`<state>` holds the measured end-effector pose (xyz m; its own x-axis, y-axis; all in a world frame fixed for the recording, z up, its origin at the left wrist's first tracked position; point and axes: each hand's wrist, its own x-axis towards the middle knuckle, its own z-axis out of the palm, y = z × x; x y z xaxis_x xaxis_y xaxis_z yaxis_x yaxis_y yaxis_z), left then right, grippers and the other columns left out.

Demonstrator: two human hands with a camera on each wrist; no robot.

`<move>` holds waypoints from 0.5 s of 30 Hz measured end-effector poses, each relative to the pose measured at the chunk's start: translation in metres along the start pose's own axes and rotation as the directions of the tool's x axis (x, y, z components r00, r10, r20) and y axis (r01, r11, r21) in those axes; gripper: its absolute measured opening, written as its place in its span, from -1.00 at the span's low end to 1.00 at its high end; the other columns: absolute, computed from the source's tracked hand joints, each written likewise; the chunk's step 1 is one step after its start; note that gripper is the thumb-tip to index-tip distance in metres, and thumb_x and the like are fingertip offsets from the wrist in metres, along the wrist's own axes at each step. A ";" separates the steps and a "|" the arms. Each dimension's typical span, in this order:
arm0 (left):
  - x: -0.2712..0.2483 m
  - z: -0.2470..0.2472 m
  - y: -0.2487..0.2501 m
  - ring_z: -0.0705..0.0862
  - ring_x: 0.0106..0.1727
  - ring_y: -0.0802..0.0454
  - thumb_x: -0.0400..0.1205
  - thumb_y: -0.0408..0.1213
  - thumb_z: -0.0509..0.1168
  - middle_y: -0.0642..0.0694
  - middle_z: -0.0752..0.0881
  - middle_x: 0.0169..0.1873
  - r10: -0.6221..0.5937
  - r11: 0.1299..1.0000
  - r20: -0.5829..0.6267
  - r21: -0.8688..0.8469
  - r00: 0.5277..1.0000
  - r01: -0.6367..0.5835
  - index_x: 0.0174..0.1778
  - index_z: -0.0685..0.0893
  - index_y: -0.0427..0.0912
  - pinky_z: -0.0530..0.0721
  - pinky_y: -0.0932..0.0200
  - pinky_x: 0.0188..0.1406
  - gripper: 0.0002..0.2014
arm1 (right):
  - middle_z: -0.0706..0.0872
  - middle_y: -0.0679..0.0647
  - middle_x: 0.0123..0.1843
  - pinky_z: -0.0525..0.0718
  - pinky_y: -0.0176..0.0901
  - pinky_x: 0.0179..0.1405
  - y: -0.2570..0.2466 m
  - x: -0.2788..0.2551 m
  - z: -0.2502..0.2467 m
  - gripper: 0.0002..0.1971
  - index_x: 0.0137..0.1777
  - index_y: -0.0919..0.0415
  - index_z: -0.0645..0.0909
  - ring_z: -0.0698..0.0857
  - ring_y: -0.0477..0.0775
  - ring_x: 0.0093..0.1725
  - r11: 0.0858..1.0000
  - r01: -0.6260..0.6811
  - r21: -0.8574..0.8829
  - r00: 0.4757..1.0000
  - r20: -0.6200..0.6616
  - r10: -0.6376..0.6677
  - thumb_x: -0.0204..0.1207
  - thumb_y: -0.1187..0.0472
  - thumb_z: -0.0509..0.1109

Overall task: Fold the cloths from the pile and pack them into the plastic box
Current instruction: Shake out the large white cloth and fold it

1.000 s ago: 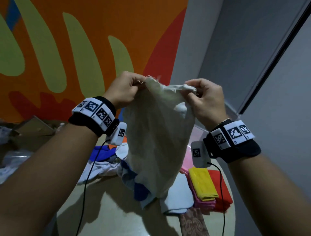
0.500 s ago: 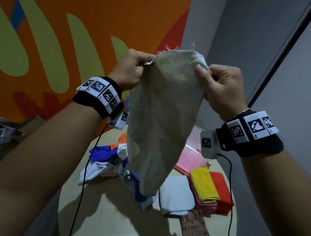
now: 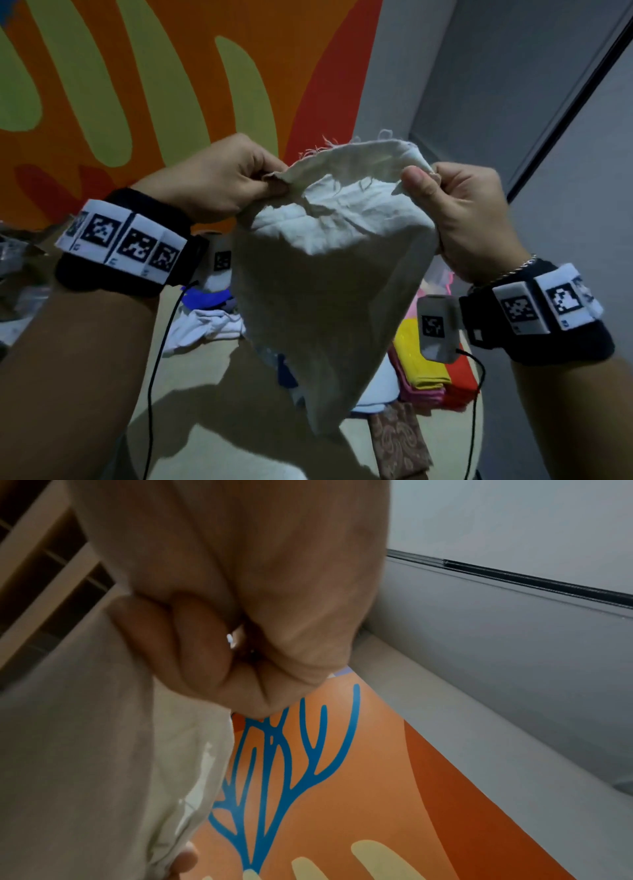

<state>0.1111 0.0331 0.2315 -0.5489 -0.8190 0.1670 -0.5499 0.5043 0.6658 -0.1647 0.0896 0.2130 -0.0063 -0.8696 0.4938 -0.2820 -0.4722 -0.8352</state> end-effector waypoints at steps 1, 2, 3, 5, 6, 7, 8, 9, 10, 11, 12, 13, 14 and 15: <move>0.000 -0.001 0.001 0.81 -0.22 0.24 0.72 -0.22 0.30 0.17 0.86 -0.21 0.017 1.000 -0.019 -0.005 1.000 -0.017 0.00 0.85 -0.01 0.70 0.36 -0.33 -0.81 | 0.60 0.14 -0.45 0.51 -0.24 -0.64 -0.001 0.003 -0.003 -0.69 -0.27 0.27 0.71 0.52 0.04 -0.51 1.000 0.002 0.012 1.000 -0.009 -0.002 0.56 0.04 0.45; 0.002 -0.001 0.002 0.81 -0.21 0.28 0.72 -0.23 0.30 0.20 0.86 -0.19 0.040 0.999 -0.042 -0.001 0.998 -0.040 0.03 0.85 0.00 0.70 0.38 -0.32 -0.81 | 0.62 0.15 -0.42 0.53 -0.22 -0.61 -0.001 0.006 -0.007 -0.71 -0.28 0.24 0.72 0.54 0.05 -0.47 1.000 0.004 0.019 1.000 -0.017 -0.003 0.57 0.05 0.45; 0.006 0.000 0.000 0.80 -0.19 0.30 0.72 -0.24 0.31 0.22 0.85 -0.18 0.061 0.998 -0.071 0.007 0.996 -0.060 0.06 0.85 0.00 0.71 0.36 -0.30 -0.81 | 0.64 0.13 -0.42 0.53 -0.22 -0.61 0.001 0.011 -0.011 -0.73 -0.29 0.21 0.72 0.55 0.05 -0.46 1.000 -0.004 0.019 1.000 -0.025 0.004 0.59 0.08 0.46; 0.021 0.009 -0.010 0.81 -0.14 0.27 0.73 -0.34 0.33 0.18 0.86 -0.15 0.066 0.998 -0.132 0.007 0.989 -0.066 0.10 0.86 -0.02 0.77 0.27 -0.22 -0.79 | 0.62 0.05 -0.47 0.48 -0.24 -0.61 0.014 0.025 -0.018 -0.71 -0.32 0.24 0.69 0.52 -0.01 -0.50 0.997 -0.031 -0.071 0.999 -0.042 0.029 0.61 0.13 0.47; 0.031 0.017 -0.019 0.81 -0.12 0.25 0.72 -0.42 0.33 0.16 0.86 -0.14 0.043 0.999 -0.157 -0.012 0.987 -0.046 0.10 0.86 -0.04 0.78 0.22 -0.18 -0.75 | 0.60 0.01 -0.49 0.44 -0.21 -0.60 0.027 0.034 -0.019 -0.70 -0.33 0.28 0.67 0.49 -0.04 -0.51 0.985 -0.047 -0.166 0.998 -0.043 0.041 0.59 0.13 0.49; 0.041 0.028 -0.030 0.81 -0.11 0.23 0.69 -0.48 0.32 0.14 0.86 -0.14 0.015 0.999 -0.176 -0.032 0.984 -0.021 0.07 0.86 -0.04 0.77 0.18 -0.14 -0.72 | 0.58 0.00 -0.51 0.41 -0.16 -0.58 0.043 0.043 -0.020 -0.70 -0.33 0.30 0.66 0.48 -0.05 -0.54 0.961 -0.069 -0.267 0.997 -0.037 0.061 0.56 0.12 0.49; 0.052 0.039 -0.042 0.80 -0.11 0.19 0.67 -0.51 0.32 0.12 0.86 -0.14 -0.013 0.999 -0.198 -0.039 0.980 0.005 0.02 0.87 -0.05 0.75 0.14 -0.13 -0.71 | 0.58 -0.01 -0.53 0.41 -0.13 -0.56 0.059 0.052 -0.019 -0.72 -0.32 0.30 0.66 0.48 -0.04 -0.58 0.931 -0.100 -0.351 0.995 -0.030 0.096 0.53 0.10 0.47; 0.061 0.052 -0.053 0.79 -0.12 0.15 0.65 -0.49 0.34 0.08 0.86 -0.14 -0.034 0.999 -0.229 -0.024 0.973 0.029 -0.02 0.86 -0.08 0.72 0.12 -0.12 -0.75 | 0.61 -0.02 -0.56 0.45 -0.12 -0.55 0.076 0.059 -0.016 -0.75 -0.31 0.27 0.67 0.53 -0.03 -0.63 0.905 -0.138 -0.402 0.990 -0.031 0.137 0.51 0.12 0.45; 0.069 0.064 -0.063 0.76 -0.12 0.12 0.64 -0.47 0.37 0.04 0.85 -0.13 -0.048 0.999 -0.269 0.000 0.962 0.050 -0.03 0.86 -0.11 0.66 0.13 -0.13 -0.79 | 0.66 0.00 -0.55 0.52 -0.13 -0.55 0.092 0.065 -0.012 -0.80 -0.29 0.25 0.67 0.61 -0.01 -0.64 0.884 -0.174 -0.433 0.984 -0.040 0.174 0.51 0.17 0.43; 0.076 0.075 -0.073 0.73 -0.10 0.14 0.64 -0.46 0.38 0.02 0.85 -0.10 -0.059 0.998 -0.307 0.017 0.950 0.068 -0.01 0.85 -0.12 0.60 0.18 -0.11 -0.81 | 0.71 0.05 -0.50 0.60 -0.13 -0.56 0.105 0.069 -0.007 -0.84 -0.27 0.23 0.69 0.69 0.01 -0.61 0.866 -0.207 -0.456 0.978 -0.059 0.202 0.53 0.25 0.40; 0.081 0.085 -0.082 0.71 -0.05 0.16 0.63 -0.47 0.38 -0.01 0.85 -0.05 -0.068 0.996 -0.340 0.027 0.938 0.082 0.03 0.85 -0.12 0.57 0.23 -0.06 -0.80 | 0.76 0.12 -0.43 0.68 -0.11 -0.55 0.115 0.070 -0.001 -0.84 -0.23 0.22 0.70 0.75 0.05 -0.57 0.854 -0.239 -0.461 0.970 -0.084 0.226 0.56 0.32 0.36; 0.084 0.094 -0.091 0.70 0.00 0.16 0.63 -0.48 0.37 -0.02 0.84 0.00 -0.081 0.995 -0.365 0.029 0.928 0.098 0.06 0.84 -0.11 0.56 0.26 0.00 -0.77 | 0.79 0.17 -0.35 0.75 -0.08 -0.53 0.127 0.071 0.004 -0.82 -0.20 0.21 0.72 0.78 0.08 -0.54 0.851 -0.279 -0.445 0.960 -0.107 0.259 0.58 0.37 0.33; 0.086 0.101 -0.100 0.71 0.05 0.14 0.63 -0.49 0.37 -0.03 0.84 0.03 -0.104 0.992 -0.374 0.025 0.921 0.122 0.08 0.84 -0.10 0.58 0.25 0.06 -0.76 | 0.80 0.21 -0.28 0.79 -0.04 -0.49 0.137 0.068 0.009 -0.81 -0.18 0.21 0.73 0.80 0.12 -0.50 0.853 -0.320 -0.413 0.947 -0.113 0.300 0.59 0.38 0.32; 0.085 0.108 -0.110 0.72 0.08 0.10 0.63 -0.48 0.38 -0.03 0.84 0.04 -0.133 0.989 -0.373 0.017 0.918 0.150 0.08 0.84 -0.10 0.60 0.22 0.10 -0.76 | 0.81 0.25 -0.26 0.82 0.03 -0.42 0.146 0.062 0.013 -0.82 -0.19 0.21 0.74 0.81 0.15 -0.46 0.857 -0.348 -0.379 0.936 -0.096 0.338 0.58 0.37 0.34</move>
<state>0.0571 -0.0622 0.0937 -0.1966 -0.9210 0.3362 -0.6363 0.3807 0.6709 -0.1942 -0.0354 0.1188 -0.1935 -0.9598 0.2036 -0.6029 -0.0474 -0.7964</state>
